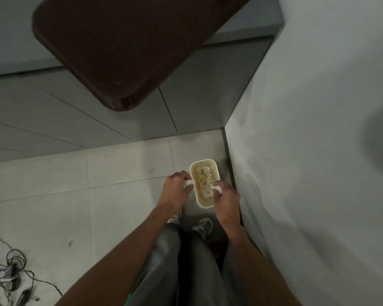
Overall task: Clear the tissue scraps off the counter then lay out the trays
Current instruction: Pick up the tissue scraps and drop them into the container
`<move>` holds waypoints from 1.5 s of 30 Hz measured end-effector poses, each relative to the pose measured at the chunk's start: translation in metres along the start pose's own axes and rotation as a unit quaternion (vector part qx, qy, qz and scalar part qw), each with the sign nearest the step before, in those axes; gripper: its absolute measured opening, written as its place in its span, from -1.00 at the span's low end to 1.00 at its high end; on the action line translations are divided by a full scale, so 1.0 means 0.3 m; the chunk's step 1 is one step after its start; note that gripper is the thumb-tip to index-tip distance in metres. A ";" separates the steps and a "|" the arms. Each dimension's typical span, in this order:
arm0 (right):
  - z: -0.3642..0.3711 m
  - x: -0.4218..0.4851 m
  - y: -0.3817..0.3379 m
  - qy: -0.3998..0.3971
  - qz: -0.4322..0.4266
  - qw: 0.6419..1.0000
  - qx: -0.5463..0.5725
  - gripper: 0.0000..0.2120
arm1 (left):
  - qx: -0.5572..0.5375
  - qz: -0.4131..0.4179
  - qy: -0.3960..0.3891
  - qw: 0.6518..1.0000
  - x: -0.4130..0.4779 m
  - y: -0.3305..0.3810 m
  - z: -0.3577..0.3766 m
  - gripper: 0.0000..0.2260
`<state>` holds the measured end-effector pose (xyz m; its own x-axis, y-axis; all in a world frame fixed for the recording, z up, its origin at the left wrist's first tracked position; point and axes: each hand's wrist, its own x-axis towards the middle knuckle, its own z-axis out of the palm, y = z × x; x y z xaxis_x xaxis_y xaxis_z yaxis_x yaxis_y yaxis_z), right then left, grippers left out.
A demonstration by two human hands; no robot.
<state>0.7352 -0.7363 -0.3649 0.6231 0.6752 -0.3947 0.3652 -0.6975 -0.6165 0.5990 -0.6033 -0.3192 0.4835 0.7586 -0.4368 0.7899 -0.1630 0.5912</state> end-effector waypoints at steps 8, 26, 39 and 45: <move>0.219 0.176 0.205 -0.015 0.016 1.000 -0.003 -0.83 | 0.038 -0.015 -0.042 0.998 0.191 -0.161 0.313 -0.80; 0.350 0.266 0.339 -0.024 -0.013 0.992 -0.125 -0.66 | 0.092 0.017 -0.130 0.987 0.411 -0.245 0.451 -0.48; -0.172 -0.053 -0.365 0.034 -0.077 0.992 -0.093 -0.61 | 0.075 0.020 -0.020 0.997 -0.014 0.024 -0.279 -0.50; -0.350 -0.244 -0.713 0.077 -0.112 0.988 -0.074 -0.56 | 0.049 0.017 0.056 0.997 -0.213 0.104 -0.612 -0.55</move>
<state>0.6842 -0.6616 -0.1326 0.6083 0.7805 -0.1440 0.5959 -0.5690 -0.5667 0.5235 -0.5410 -0.1482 0.4699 0.8161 -0.3364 0.8097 -0.2468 0.5324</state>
